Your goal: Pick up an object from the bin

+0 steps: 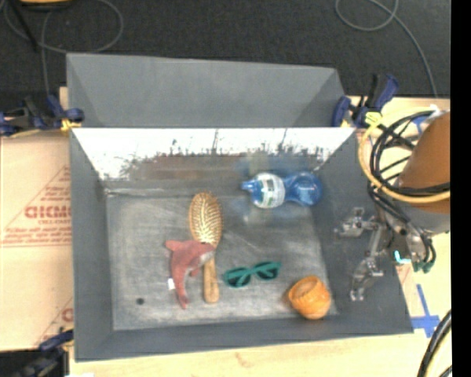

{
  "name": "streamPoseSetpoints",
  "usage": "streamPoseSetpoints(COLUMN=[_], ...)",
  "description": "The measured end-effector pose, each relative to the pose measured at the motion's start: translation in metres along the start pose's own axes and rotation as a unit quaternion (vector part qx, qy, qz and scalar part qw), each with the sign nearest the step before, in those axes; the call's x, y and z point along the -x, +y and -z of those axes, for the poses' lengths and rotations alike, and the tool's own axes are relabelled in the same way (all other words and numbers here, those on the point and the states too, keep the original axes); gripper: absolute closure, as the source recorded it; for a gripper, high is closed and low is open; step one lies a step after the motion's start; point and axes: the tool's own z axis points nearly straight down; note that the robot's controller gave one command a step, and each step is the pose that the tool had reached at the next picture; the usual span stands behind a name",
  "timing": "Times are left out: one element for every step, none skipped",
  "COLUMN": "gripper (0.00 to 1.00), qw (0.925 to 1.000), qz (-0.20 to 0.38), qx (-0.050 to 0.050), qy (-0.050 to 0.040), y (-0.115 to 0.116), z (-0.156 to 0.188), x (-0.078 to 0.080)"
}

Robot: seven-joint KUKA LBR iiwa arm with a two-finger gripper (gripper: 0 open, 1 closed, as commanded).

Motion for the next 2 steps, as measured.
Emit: streamPoseSetpoints(gripper=[0.0,0.0], qw=[1.0,0.9987], qz=[0.001,0.051], qx=[-0.001,-0.001], qy=[-0.0034,-0.0056], y=[0.0,0.0], z=[0.003,-0.031], x=[0.002,0.01])
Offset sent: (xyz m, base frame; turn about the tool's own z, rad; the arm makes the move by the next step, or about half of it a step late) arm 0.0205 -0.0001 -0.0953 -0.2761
